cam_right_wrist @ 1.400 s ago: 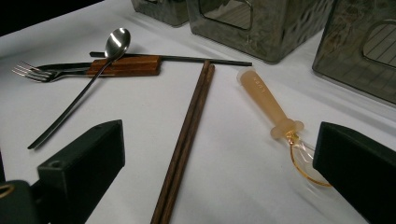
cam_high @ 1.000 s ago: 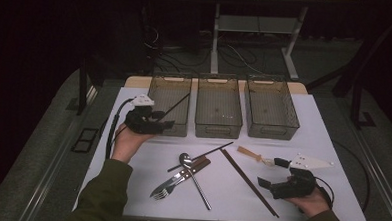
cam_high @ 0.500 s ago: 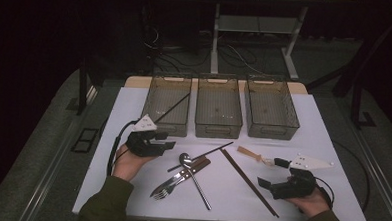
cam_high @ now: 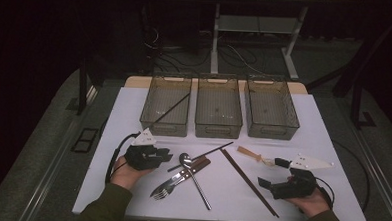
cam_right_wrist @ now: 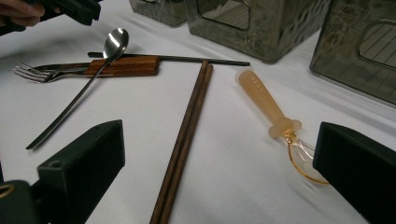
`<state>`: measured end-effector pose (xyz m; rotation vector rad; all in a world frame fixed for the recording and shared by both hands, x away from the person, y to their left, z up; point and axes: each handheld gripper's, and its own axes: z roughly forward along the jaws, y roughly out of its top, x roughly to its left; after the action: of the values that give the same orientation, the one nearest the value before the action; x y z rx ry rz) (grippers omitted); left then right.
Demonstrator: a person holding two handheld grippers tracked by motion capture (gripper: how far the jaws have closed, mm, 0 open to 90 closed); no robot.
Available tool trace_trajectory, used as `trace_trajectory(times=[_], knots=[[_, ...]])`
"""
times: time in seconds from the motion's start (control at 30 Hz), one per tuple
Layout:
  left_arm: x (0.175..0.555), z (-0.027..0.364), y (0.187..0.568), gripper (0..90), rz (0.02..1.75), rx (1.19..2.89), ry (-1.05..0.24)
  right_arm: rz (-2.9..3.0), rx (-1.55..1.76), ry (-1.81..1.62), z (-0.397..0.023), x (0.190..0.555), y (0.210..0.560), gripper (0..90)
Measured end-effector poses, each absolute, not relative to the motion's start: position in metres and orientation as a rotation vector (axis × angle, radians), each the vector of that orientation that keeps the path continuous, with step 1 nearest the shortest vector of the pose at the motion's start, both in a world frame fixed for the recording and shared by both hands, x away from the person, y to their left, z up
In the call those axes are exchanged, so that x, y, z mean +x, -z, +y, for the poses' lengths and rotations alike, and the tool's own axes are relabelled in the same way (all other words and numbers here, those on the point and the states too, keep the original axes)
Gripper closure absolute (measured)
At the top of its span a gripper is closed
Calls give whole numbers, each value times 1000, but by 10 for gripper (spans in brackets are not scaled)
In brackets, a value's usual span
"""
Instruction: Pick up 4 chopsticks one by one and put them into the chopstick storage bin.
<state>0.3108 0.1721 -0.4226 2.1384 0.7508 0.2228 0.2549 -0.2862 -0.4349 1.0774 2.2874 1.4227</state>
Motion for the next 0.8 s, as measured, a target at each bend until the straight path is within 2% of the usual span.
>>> trace_trajectory(times=[0.33,0.57,0.8], knots=[[309,163,435,756,702,2223,-150,2285,1080,-1422,-286,255,435,22],[311,160,441,761,694,2271,-131,2287,1078,-1419,-286,255,435,22],[311,156,444,804,687,2294,-124,2287,1079,-1418,-286,255,435,22]])
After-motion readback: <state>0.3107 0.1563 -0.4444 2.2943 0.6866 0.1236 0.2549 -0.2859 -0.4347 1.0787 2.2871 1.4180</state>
